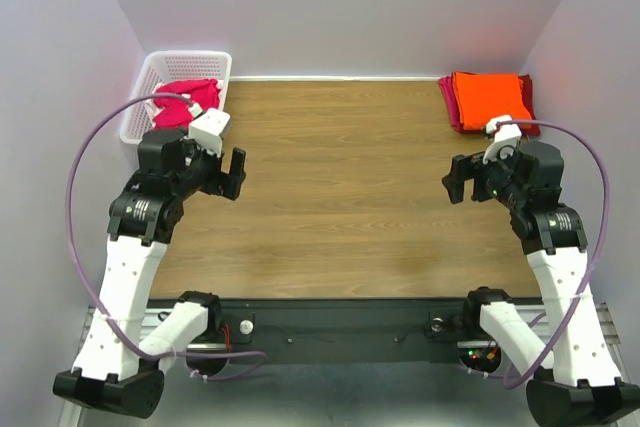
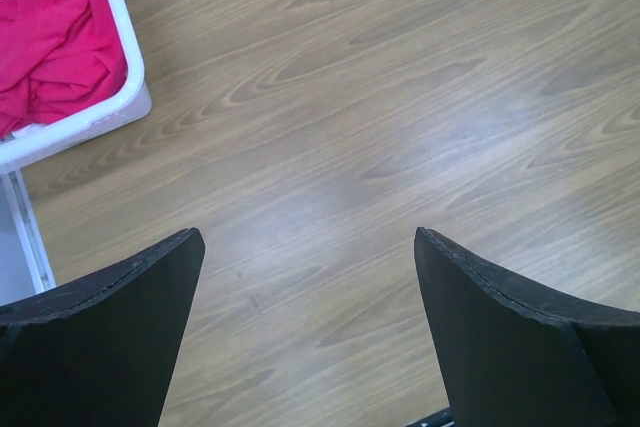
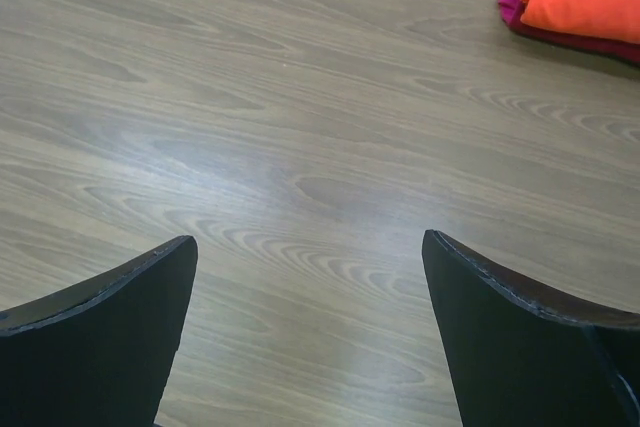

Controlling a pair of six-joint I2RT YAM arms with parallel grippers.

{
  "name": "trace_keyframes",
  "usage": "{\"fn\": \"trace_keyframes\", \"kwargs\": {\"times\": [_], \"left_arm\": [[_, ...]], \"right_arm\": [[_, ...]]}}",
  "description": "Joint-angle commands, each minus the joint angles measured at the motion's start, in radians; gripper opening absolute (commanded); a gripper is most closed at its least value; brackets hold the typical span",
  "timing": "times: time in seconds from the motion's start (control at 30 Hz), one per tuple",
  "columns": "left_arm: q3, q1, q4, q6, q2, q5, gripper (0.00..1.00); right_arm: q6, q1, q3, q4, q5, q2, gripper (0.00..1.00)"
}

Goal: Fold and stack the t-shirts
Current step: Grab the tshirt from the pile

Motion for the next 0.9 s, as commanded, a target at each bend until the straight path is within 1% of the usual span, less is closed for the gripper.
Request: {"fn": "trace_keyframes", "kwargs": {"times": [0.0, 0.03, 0.1, 0.13, 0.17, 0.2, 0.3, 0.33, 0.37, 0.4, 0.5, 0.53, 0.6, 0.63, 0.7, 0.77, 0.87], "left_arm": [[0.021, 0.011, 0.08, 0.089, 0.113, -0.058, 0.99], [0.038, 0.018, 0.109, 0.099, 0.147, -0.075, 0.99], [0.084, 0.044, 0.139, 0.134, 0.219, -0.065, 0.99], [0.145, 0.057, 0.153, 0.137, 0.297, -0.071, 0.99], [0.181, 0.092, 0.166, 0.14, 0.337, -0.051, 0.99], [0.249, 0.11, 0.173, 0.14, 0.417, -0.029, 0.99], [0.328, 0.164, 0.237, 0.139, 0.526, 0.008, 0.99], [0.389, 0.169, 0.249, 0.137, 0.605, 0.012, 0.99], [0.427, 0.195, 0.254, 0.139, 0.652, 0.014, 0.99], [0.505, 0.215, 0.255, 0.139, 0.745, 0.009, 0.99], [0.639, 0.25, 0.242, 0.142, 0.885, 0.031, 0.99], [0.723, 0.268, 0.243, 0.139, 0.97, 0.031, 0.98], [0.8, 0.291, 0.237, 0.131, 1.052, 0.043, 0.98], [0.881, 0.307, 0.229, 0.134, 1.13, 0.041, 0.98], [0.987, 0.314, 0.216, 0.139, 1.236, 0.034, 0.98], [1.034, 0.327, 0.226, 0.137, 1.29, 0.028, 0.98], [1.064, 0.334, 0.269, 0.136, 1.365, 0.008, 0.97]], "right_arm": [[-0.066, -0.024, 0.04, 0.008, 0.024, 0.05, 1.0], [-0.074, -0.027, 0.048, 0.022, 0.032, 0.064, 1.0], [-0.085, -0.037, 0.065, 0.036, 0.035, 0.1, 1.0], [-0.085, -0.06, 0.08, 0.039, 0.032, 0.148, 1.0], [-0.085, -0.064, 0.109, 0.038, 0.03, 0.175, 1.0], [-0.085, -0.064, 0.128, 0.038, 0.03, 0.202, 1.0], [-0.083, -0.064, 0.166, 0.035, 0.02, 0.314, 1.0], [-0.079, -0.064, 0.174, 0.035, 0.012, 0.337, 1.0], [-0.076, -0.064, 0.183, 0.035, 0.001, 0.358, 1.0], [-0.063, -0.064, 0.194, 0.036, -0.019, 0.399, 1.0], [-0.039, -0.064, 0.206, 0.036, -0.056, 0.45, 1.0], [-0.021, -0.064, 0.212, 0.038, -0.06, 0.482, 1.0], [0.001, -0.064, 0.214, 0.036, -0.079, 0.507, 1.0], [0.012, -0.064, 0.212, 0.038, -0.086, 0.525, 1.0], [0.013, -0.064, 0.208, 0.038, -0.097, 0.547, 1.0], [0.012, -0.064, 0.208, 0.036, -0.1, 0.562, 1.0], [0.013, -0.065, 0.206, 0.038, -0.083, 0.582, 1.0]]}}
